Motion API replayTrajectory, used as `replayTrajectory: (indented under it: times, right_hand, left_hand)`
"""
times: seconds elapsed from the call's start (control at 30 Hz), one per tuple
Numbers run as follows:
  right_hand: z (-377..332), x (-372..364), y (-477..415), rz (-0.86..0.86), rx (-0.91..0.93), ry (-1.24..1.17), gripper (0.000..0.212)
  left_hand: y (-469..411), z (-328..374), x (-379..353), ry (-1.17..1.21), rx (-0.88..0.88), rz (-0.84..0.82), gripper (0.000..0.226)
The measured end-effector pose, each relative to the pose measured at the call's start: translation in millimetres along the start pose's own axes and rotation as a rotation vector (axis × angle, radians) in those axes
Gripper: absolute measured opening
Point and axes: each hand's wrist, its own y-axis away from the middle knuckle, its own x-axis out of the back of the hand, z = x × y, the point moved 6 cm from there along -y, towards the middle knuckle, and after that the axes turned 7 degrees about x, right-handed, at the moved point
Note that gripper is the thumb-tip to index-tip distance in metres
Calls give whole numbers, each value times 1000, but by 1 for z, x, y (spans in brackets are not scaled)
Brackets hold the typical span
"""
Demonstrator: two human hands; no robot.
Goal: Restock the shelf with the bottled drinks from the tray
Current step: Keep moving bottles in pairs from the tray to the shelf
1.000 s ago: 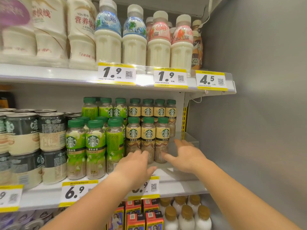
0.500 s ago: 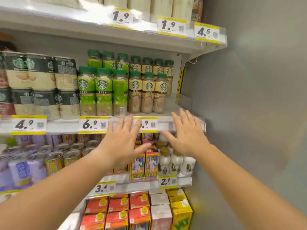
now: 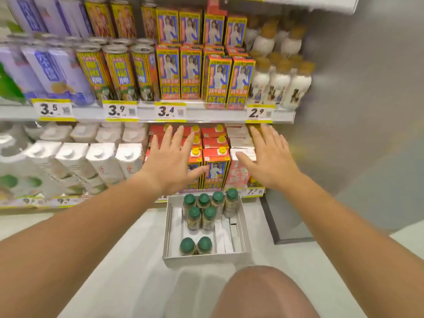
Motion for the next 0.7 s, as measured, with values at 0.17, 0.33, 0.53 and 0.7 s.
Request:
replayTrajectory:
  times: [0.17,0.33,0.53,0.7]
  right_hand:
    - [-3,-91,50,-124,-8,-97,79]
    - [-8,-179,97,-271,10,-219,74]
    - [-9,-266,114,-436,-73,-472,63]
    - [-19,-321,111,-465,-283,-732,59]
  left_hand:
    - [47,-2,-84,9,-19,-153,109]
    - [91,-4,-161,279,41,-315,93]
    - [105,-8,-253,680,461,-617,68]
    - [85,-1,-305,801,578,-681,75]
